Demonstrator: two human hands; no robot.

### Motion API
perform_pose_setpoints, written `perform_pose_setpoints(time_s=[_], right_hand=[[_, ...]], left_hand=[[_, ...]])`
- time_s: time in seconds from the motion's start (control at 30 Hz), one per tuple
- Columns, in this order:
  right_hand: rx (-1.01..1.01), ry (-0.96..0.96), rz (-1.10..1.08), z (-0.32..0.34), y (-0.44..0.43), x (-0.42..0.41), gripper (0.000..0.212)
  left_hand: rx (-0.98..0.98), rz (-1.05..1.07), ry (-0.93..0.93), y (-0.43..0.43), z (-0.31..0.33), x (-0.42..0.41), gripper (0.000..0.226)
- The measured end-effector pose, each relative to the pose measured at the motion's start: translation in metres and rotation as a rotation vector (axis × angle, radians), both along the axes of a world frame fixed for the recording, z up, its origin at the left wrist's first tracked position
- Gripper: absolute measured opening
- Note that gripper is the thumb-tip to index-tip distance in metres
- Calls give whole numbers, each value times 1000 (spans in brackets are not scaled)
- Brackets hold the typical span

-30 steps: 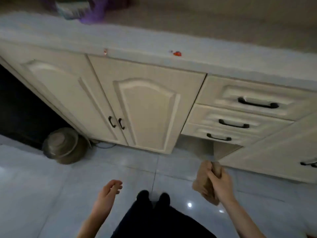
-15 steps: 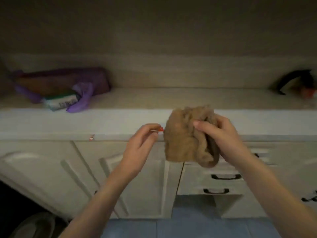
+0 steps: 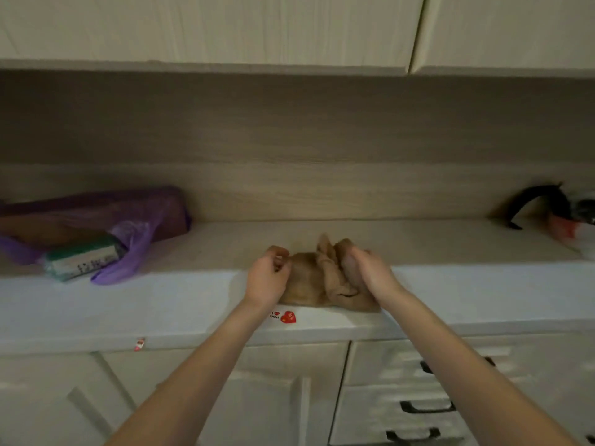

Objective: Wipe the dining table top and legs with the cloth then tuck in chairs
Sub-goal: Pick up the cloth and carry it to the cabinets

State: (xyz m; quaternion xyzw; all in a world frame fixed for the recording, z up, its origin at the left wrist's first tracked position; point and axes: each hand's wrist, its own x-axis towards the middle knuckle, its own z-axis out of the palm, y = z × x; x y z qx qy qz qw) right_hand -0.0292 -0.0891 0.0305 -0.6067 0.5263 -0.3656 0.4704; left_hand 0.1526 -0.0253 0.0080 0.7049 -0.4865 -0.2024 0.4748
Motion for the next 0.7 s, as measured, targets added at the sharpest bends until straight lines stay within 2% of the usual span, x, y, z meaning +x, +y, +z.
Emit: perform_pose_setpoints(time_s=[0.13, 0.2, 0.33, 0.4, 0.5, 0.53, 0.6, 0.63, 0.7], right_hand=[[-375, 259, 69, -1, 2, 2, 18], [-509, 307, 73, 3, 1, 6, 14], [-468, 369, -25, 1, -7, 3, 16], [-376, 358, -44, -9, -10, -4, 16], [-283, 237, -38, -16, -9, -11, 11], [-313, 249, -42, -18, -8, -13, 8], [-465, 360, -40, -23, -7, -18, 36], [-555, 411, -7, -24, -8, -21, 47], [-647, 494, 157, -26, -12, -26, 50]], left_hand=[[-16, -22, -37, -1, -1, -2, 21], [-4, -45, -28, -1, 3, -7, 23], [-66, -43, 34, -2, 1, -8, 26], [-41, -14, -89, -3, -3, -7, 28], [-78, -39, -414, 1, -2, -15, 40], [-123, -89, -497, 3, 0, -18, 44], [-178, -256, -633, 2, 4, -25, 45], [-169, -350, -683, 1, 6, -28, 46], [-89, -480, -743, -4, 6, -33, 52]])
